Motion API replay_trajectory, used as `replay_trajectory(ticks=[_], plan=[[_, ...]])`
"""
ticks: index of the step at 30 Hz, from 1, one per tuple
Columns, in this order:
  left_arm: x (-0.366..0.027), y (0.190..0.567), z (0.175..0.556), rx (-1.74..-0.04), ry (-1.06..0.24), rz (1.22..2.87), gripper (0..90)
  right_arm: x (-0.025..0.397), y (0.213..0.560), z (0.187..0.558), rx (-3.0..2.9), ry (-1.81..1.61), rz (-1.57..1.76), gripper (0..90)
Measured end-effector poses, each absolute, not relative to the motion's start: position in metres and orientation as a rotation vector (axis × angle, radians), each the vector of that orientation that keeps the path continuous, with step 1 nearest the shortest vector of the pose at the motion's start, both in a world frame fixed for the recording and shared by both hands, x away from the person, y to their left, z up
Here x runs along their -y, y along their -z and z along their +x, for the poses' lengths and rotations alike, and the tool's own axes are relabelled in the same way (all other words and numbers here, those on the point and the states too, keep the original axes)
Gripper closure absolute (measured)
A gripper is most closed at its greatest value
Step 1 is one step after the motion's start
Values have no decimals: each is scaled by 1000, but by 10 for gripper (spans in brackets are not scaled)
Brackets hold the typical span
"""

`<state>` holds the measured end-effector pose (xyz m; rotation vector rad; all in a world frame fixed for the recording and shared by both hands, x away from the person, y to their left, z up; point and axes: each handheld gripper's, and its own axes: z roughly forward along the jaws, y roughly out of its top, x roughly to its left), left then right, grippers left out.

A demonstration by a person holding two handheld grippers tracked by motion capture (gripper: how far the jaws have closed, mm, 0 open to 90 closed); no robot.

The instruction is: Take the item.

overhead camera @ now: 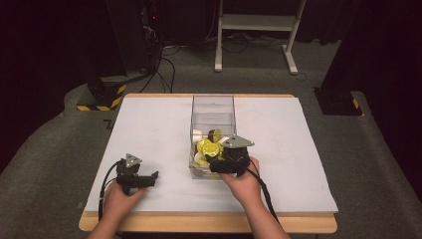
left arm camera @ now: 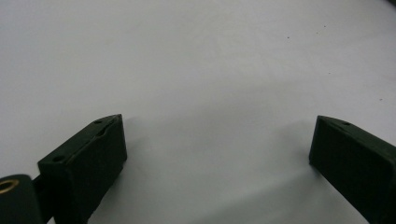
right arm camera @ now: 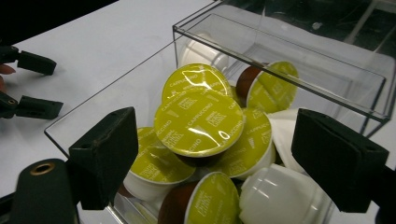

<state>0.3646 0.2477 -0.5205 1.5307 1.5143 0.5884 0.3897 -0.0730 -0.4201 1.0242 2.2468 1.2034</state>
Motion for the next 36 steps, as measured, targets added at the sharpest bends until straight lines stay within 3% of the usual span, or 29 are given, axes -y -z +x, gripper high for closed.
replay_trajectory(ticks=[16,36], plan=[[-248,521,365,-1515,-588,1530,42,59,423,395,-2293,-1176,1036,177],[-248,521,365,-1514,-588,1530,42,48,422,404,-2325,-1071,1041,282]])
